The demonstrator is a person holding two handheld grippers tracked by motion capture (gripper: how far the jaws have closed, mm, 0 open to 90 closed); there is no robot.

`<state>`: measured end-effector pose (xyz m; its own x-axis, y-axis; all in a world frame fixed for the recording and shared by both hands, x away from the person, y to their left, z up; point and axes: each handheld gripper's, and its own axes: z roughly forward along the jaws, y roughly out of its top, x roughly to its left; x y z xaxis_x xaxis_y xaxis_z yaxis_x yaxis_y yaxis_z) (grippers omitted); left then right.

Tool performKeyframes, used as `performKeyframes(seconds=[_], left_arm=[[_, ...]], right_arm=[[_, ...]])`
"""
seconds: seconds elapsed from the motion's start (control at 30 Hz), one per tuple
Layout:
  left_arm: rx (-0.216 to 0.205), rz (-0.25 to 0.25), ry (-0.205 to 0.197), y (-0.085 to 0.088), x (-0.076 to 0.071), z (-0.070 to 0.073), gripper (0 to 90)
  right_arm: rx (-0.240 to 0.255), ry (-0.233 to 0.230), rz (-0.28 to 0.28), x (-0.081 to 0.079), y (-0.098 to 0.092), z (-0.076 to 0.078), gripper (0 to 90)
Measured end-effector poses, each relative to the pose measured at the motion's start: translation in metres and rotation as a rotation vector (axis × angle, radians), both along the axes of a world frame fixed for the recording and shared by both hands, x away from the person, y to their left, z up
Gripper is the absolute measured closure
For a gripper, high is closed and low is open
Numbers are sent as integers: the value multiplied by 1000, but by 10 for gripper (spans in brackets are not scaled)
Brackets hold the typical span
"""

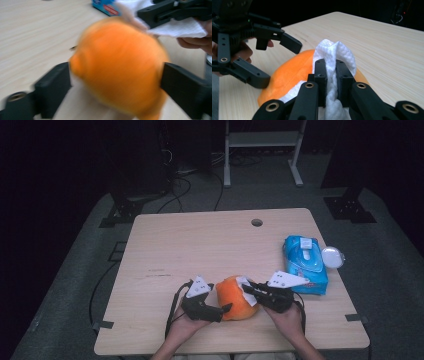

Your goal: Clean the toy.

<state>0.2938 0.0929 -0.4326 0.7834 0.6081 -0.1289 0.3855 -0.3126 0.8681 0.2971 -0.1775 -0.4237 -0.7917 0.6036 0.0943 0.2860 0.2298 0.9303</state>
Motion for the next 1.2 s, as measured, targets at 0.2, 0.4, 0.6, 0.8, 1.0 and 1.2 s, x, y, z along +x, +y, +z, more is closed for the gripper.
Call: performKeyframes(seconds=[0.2, 0.4, 0.6, 0.8, 1.0, 1.2], left_arm=[[-106, -77, 197, -1, 16, -17, 104], [-24, -59, 64, -10, 1, -6, 319], [-22, -54, 50, -14, -2, -5, 339], [-52, -110, 109, -18, 3, -10, 164], [-6, -80, 41, -20, -3, -7, 304], [31, -78, 17, -22, -6, -8, 336]], right_arm=[[16, 23, -2, 4, -4, -3, 808], [47, -19, 32, -8, 5, 7, 809], [-67, -101, 116, -23, 32, 11, 810], [-37, -86, 36, -11, 9, 13, 810], [-66, -104, 71, -19, 23, 13, 810], [-128, -121, 104, -22, 37, 14, 811]])
